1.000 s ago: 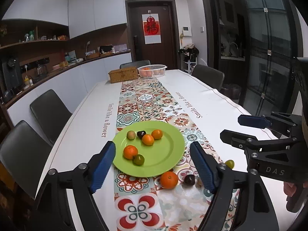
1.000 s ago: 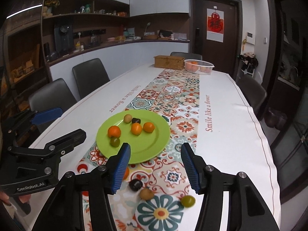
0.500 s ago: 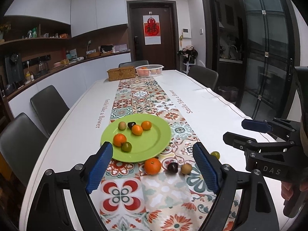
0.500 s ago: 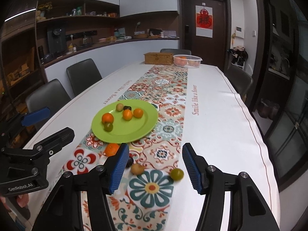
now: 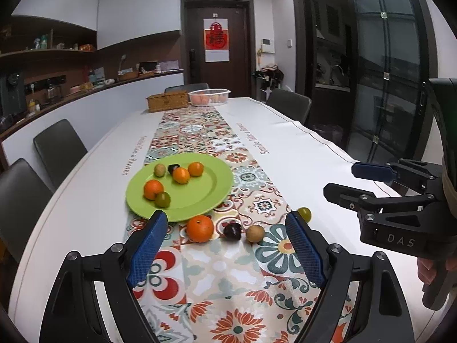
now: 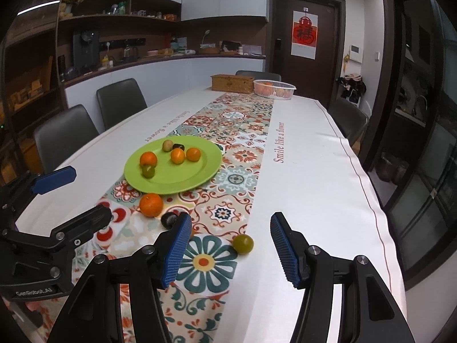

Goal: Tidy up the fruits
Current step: 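Withdraw both tools from the plate toward the remaining fruits, then grasp the brown kiwi with the left tool while the right tool grasps the dark green tomato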

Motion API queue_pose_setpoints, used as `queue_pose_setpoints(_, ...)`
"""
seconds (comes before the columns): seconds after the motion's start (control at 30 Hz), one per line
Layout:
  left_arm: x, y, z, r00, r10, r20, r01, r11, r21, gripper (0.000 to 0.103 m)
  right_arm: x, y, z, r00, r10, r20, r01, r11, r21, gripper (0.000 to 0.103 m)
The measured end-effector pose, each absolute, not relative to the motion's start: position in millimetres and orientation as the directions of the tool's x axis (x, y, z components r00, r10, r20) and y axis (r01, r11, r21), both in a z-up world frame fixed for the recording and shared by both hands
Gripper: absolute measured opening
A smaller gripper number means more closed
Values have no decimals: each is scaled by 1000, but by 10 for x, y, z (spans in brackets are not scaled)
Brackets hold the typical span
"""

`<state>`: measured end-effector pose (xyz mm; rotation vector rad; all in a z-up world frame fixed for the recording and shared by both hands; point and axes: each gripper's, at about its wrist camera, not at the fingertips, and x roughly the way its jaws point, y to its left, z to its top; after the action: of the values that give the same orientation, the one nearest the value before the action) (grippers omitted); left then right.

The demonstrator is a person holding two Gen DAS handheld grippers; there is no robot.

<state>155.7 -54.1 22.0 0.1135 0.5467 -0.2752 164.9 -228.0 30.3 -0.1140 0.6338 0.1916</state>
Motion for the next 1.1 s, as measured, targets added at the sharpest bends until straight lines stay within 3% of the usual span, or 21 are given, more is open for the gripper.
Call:
queue_pose_setpoints(0.47,1697,-805,-147,767,-283,-575,417,902,111,66,1783,-2384,-123,739,143,-658,-208,978,-22,58)
queue_pose_setpoints(0.73,1860,-930,-342,704,-330,-629,543,821,177,46,1908,-2388,-287,706,147,-693,-205,979,-1,58)
queue_pose_setpoints(1.1,2088,-1012,-517,656,-336,-676,613,759,218,37,2112,-2370,-491,660,152,-736,-173,984,48,57)
